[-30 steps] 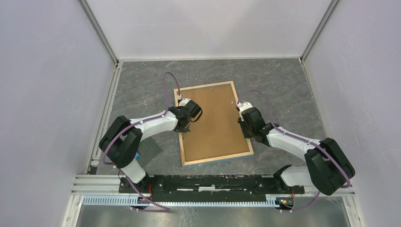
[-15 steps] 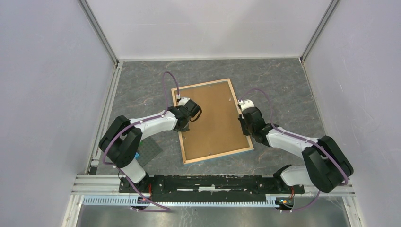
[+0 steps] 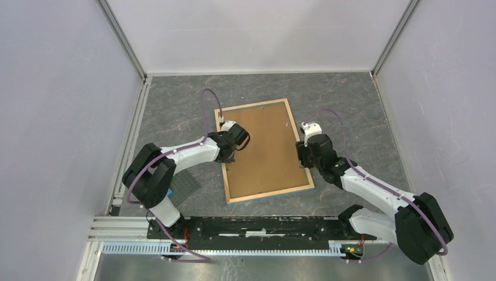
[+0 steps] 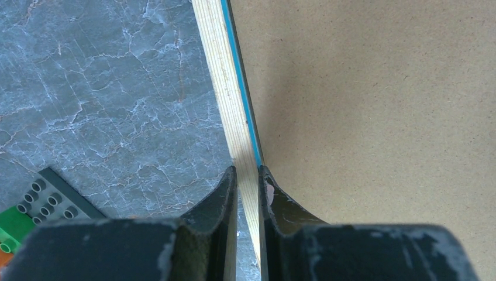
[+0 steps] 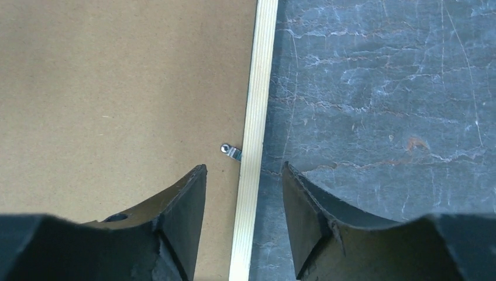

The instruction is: Put the photo into the frame

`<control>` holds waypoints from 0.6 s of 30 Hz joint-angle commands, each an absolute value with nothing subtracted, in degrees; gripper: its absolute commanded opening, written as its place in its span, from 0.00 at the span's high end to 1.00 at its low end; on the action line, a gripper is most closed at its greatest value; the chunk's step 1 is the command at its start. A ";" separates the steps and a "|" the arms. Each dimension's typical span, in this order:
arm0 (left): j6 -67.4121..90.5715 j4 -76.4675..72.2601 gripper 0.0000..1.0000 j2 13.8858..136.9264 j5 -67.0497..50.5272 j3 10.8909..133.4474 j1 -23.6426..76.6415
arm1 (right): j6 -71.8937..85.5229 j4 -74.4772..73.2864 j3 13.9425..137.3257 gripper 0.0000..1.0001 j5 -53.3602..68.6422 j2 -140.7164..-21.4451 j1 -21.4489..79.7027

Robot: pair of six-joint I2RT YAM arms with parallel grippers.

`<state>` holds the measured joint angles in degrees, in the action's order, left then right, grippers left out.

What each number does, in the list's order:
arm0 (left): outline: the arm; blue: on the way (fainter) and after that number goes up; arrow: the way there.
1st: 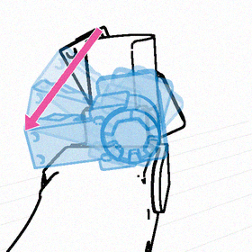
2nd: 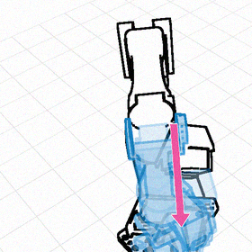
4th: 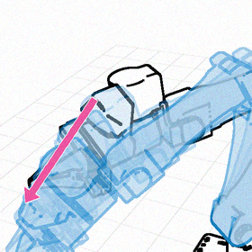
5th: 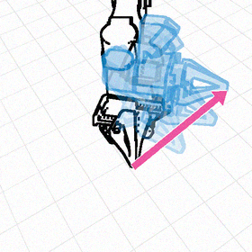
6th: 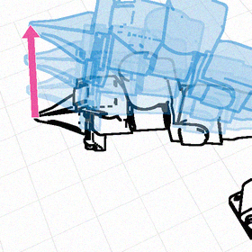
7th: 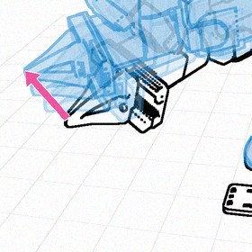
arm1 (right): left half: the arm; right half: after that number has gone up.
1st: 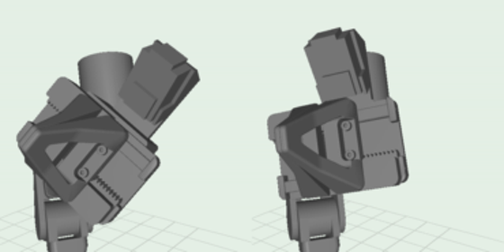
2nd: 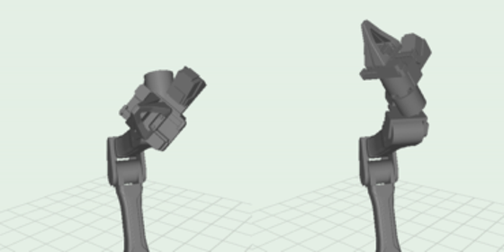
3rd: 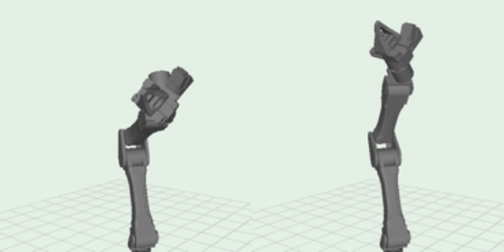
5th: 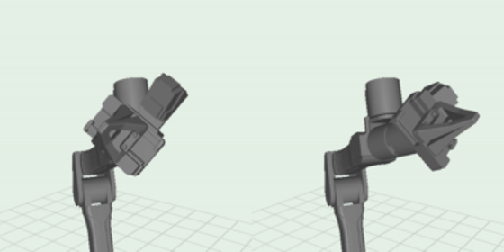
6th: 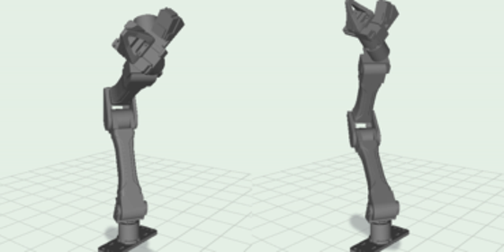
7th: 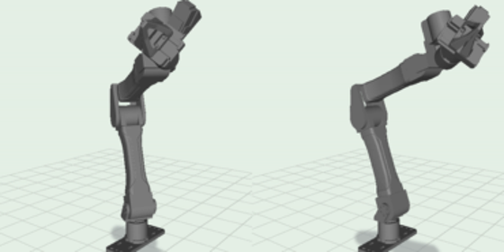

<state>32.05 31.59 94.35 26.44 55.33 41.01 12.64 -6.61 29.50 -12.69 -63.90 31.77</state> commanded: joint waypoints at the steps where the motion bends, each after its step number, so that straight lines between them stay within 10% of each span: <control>1: 29.63 32.41 0.98 95.05 24.14 53.44 41.87 | 12.78 -8.21 31.24 0.42 -15.30 -62.55 31.34; 18: 25.07 35.69 0.98 102.99 28.13 68.25 42.63 | 15.13 -3.69 27.91 0.50 -3.13 -70.41 22.37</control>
<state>28.03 36.93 100.79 28.27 63.57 42.15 14.79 -6.20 29.28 -6.02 -70.30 22.39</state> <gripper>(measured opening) 0.204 0.513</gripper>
